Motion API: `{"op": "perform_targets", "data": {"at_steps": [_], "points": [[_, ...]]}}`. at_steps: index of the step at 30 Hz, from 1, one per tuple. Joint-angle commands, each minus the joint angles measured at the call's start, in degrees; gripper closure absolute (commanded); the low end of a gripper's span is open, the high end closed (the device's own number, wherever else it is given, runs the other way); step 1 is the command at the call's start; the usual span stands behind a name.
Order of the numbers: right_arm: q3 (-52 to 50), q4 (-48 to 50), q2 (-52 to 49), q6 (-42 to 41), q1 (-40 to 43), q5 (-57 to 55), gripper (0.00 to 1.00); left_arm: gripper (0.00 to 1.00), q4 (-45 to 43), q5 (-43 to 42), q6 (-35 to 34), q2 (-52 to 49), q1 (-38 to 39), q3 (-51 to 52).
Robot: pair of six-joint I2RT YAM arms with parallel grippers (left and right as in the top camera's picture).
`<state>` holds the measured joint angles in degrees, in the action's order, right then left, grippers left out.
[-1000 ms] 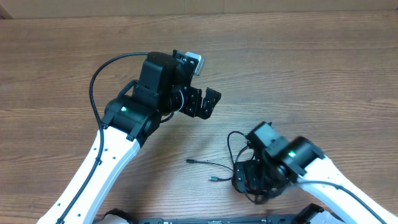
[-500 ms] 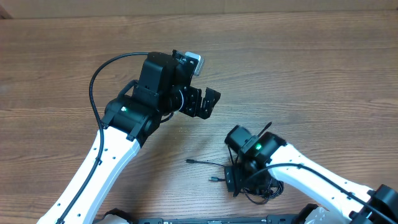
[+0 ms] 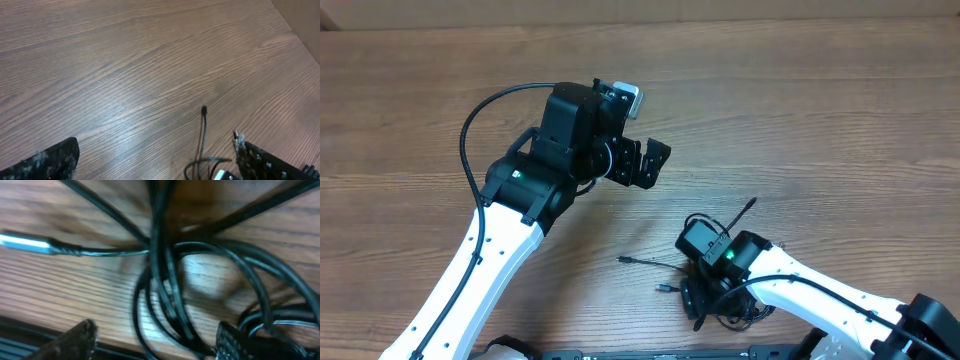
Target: Untangle cables
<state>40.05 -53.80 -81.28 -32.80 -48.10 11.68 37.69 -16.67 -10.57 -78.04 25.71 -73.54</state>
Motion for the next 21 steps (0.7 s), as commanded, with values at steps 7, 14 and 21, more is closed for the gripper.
{"op": "perform_targets", "data": {"at_steps": [7, 14, 21], "points": [[-1.6, 4.6, -0.1, 0.2, -0.3, 0.7, 0.37, 0.0, -0.2, 0.5, 0.3, -0.3, -0.3, -0.5], [-1.6, 12.7, -0.1, -0.5, 0.7, -1.9, 0.93, 0.0, -0.2, 0.5, 0.3, -0.3, -0.3, -0.5], [-1.6, 15.1, -0.1, -0.2, 9.3, -3.2, 0.96, 0.0, 0.2, 0.6, 0.3, -0.3, -0.3, -0.5]]}}
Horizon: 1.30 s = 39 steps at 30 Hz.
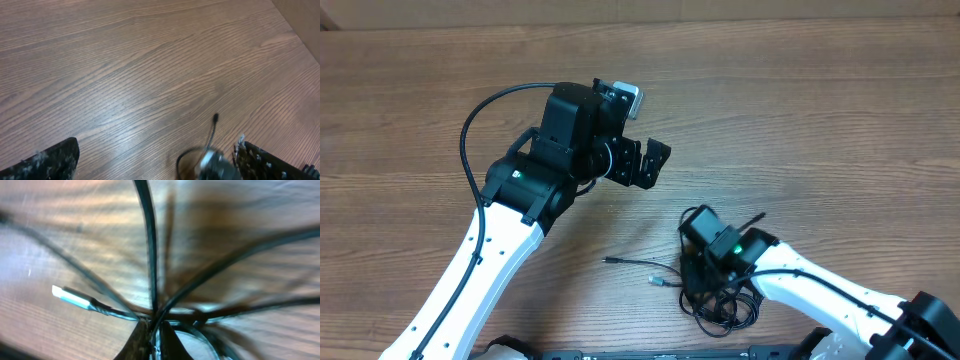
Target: Untangle cables
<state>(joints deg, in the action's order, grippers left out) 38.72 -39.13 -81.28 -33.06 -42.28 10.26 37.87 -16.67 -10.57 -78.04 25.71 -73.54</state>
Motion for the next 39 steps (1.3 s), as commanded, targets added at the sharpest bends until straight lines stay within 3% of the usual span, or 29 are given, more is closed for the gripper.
{"op": "perform_targets", "data": {"at_steps": [1, 15, 16, 19, 21, 24, 31, 39], "points": [[-0.2, 1.0, -0.1, 0.2, 5.1, -1.9, 0.96, 0.0, 0.0, 0.6, 0.3, -0.3, -0.3, -0.5], [1.8, 6.1, -0.1, 4.0, 23.5, -1.6, 0.96, 0.0, 0.9, 0.5, 0.3, -0.3, -0.3, -0.5], [2.5, 5.9, -0.1, 5.4, 24.5, -0.7, 0.91, 0.0, 1.2, 0.5, 0.3, -0.3, -0.3, -0.5], [4.1, 4.2, -0.1, 6.8, 26.3, 1.5, 0.49, 0.0, 1.9, 0.5, 0.3, -0.3, -0.3, -0.5], [4.9, 1.9, -0.1, 8.2, 26.3, 2.7, 0.3, 0.0, 2.3, 0.6, 0.3, -0.3, -0.3, -0.5], [5.9, -2.8, -0.1, 10.1, 26.2, 5.6, 0.18, 0.0, 2.3, 0.6, 0.3, -0.3, -0.4, -0.5], [6.6, -13.2, 0.3, 16.2, 25.0, 9.7, 0.18, 0.0, 2.2, 0.5, 0.3, -0.3, -1.4, -0.5], [6.5, -14.7, 0.3, 17.4, 12.0, 10.0, 0.18, 0.0, 2.2, 0.5, 0.3, -0.3, -1.4, -0.5]]}}
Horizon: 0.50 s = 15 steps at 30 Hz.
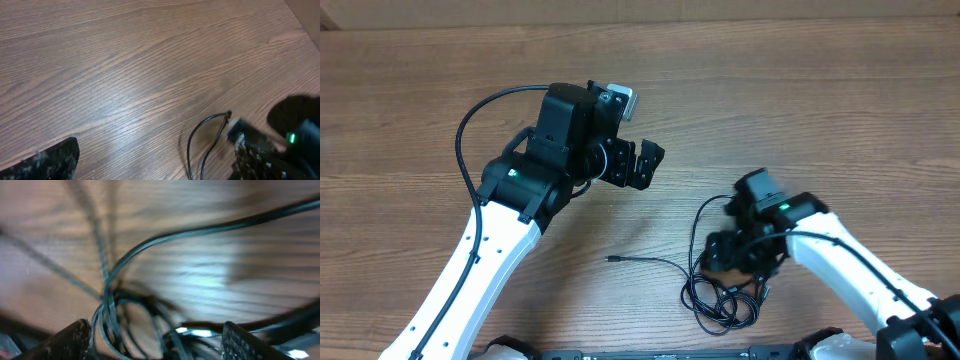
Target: Untangle cables
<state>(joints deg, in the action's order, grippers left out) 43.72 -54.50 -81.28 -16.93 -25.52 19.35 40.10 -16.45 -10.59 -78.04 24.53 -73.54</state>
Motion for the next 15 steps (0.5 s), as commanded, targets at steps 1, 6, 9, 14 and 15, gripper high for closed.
{"op": "perform_targets", "data": {"at_steps": [1, 6, 9, 14, 15], "points": [[1.4, 1.2, 0.3, 0.7, -6.3, 0.6, 0.17, 0.0, 0.0, 0.3, 0.3, -0.3, -0.3, -0.5], [-0.1, 2.5, 0.1, -1.2, -13.4, -2.4, 0.17, 0.0, 0.0, 0.3, 0.3, -0.3, -0.3, -0.5], [-1.7, 3.1, 0.1, -1.3, -16.9, -2.3, 0.17, 0.0, -0.2, 0.3, 0.3, -0.3, -0.3, -0.5], [-4.8, 7.3, 0.0, -7.9, -21.2, -3.8, 0.18, 0.0, -1.2, 0.3, 0.3, -0.3, -0.3, -0.5], [-5.5, 8.2, 0.0, -9.0, -21.5, -3.8, 0.19, 0.0, -1.2, 0.3, 0.3, -0.3, -0.3, -0.5]]}}
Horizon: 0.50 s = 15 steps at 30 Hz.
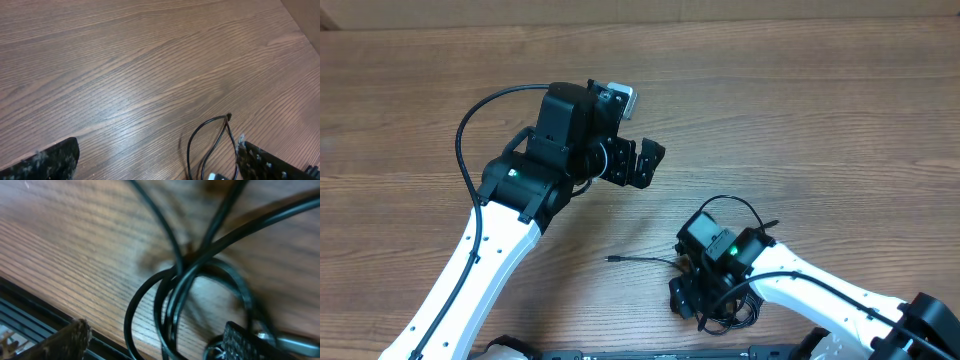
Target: Untangle cables
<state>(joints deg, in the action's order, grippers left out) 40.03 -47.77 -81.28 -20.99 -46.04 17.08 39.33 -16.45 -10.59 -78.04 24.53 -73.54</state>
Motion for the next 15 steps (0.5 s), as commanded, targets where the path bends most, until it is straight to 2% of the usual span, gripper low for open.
{"op": "perform_targets", "data": {"at_steps": [1, 9, 10, 12, 14, 15], "points": [[-2.8, 2.7, 0.0, -6.0, -1.1, -1.6, 0.21, 0.0, -0.5, 0.3, 0.3, -0.3, -0.3, -0.5], [-5.2, 5.5, 0.0, -9.0, -1.1, -1.6, 0.47, 0.0, -0.6, 0.3, 0.5, -0.3, -0.3, -0.5], [-5.2, 5.7, 0.0, -9.0, -1.1, -1.6, 0.52, 0.0, -0.6, 0.3, 0.5, -0.3, -0.3, -0.5], [-5.2, 6.8, 0.0, -9.5, -1.1, -1.7, 0.69, 0.0, -0.6, 0.3, 0.5, -0.3, -0.3, -0.5], [-5.2, 8.9, -0.1, -12.1, -1.1, -2.8, 0.93, 0.0, -0.6, 0.3, 0.5, -0.3, -0.3, -0.5], [-5.2, 11.6, -0.2, -14.3, -1.1, -3.9, 0.96, 0.0, -0.6, 0.3, 0.5, -0.3, -0.3, -0.5]]}}
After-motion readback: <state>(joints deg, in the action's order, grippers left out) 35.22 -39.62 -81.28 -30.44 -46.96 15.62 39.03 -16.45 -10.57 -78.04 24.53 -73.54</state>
